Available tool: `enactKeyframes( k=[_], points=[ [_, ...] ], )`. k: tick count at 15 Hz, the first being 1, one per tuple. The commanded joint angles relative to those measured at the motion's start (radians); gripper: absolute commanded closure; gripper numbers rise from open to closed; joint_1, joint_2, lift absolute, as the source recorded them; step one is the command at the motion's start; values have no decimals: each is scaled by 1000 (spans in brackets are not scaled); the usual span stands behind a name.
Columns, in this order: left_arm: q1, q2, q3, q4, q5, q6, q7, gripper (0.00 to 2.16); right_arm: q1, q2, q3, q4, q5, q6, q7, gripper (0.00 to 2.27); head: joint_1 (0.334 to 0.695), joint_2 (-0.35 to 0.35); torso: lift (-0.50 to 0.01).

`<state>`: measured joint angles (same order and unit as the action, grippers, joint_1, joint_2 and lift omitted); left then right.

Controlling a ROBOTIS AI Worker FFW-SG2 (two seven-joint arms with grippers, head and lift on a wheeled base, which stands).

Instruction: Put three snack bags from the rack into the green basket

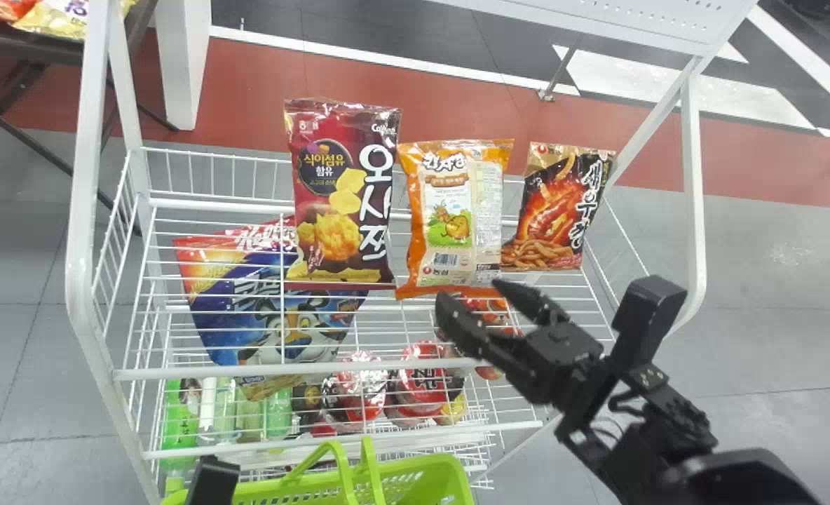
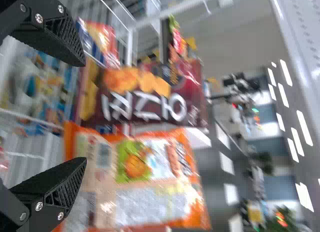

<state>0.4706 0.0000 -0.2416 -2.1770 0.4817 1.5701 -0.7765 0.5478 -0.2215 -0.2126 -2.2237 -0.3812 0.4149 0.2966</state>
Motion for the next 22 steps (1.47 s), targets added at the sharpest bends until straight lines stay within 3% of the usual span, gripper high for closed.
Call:
enactKeyframes(
  k=[1, 6, 9, 11, 13, 14, 15, 16, 22],
  points=[
    [2, -3, -2, 2, -3, 1, 0, 1173, -107, 1, 56, 116, 54, -87, -39, 154, 695, -350, 0],
    [2, -3, -5, 9, -8, 1, 0, 1173, -299, 1, 157, 326, 147, -158, -162, 154, 695, -350, 0],
    [-9, -3, -5, 11, -11, 1, -1, 1173, -345, 1, 164, 386, 174, -161, -200, 154, 695, -350, 0],
    [-12, -3, -5, 14, -11, 1, -1, 1173, -385, 2, 177, 421, 197, -115, -206, 289, 695, -350, 0],
    [-21, -3, -5, 22, -11, 1, -1, 1173, -400, 1, 183, 426, 203, -53, -203, 792, 695, -350, 0],
    [-26, -3, -4, 28, -9, 1, -1, 1173, -399, 2, 190, 420, 199, -53, -203, 1568, 695, -350, 0],
    [-29, -3, -4, 29, -9, 1, -3, 1173, -393, 2, 190, 407, 197, -53, -203, 2081, 695, -350, 0],
    [-29, -3, -4, 31, -9, 1, -3, 1173, -390, 1, 191, 398, 199, -53, -203, 2243, 695, -350, 0],
    [-33, -3, -2, 31, -9, 1, -3, 1173, -335, 1, 179, 334, 200, -121, -244, 2243, 695, -350, 0]
  ],
)
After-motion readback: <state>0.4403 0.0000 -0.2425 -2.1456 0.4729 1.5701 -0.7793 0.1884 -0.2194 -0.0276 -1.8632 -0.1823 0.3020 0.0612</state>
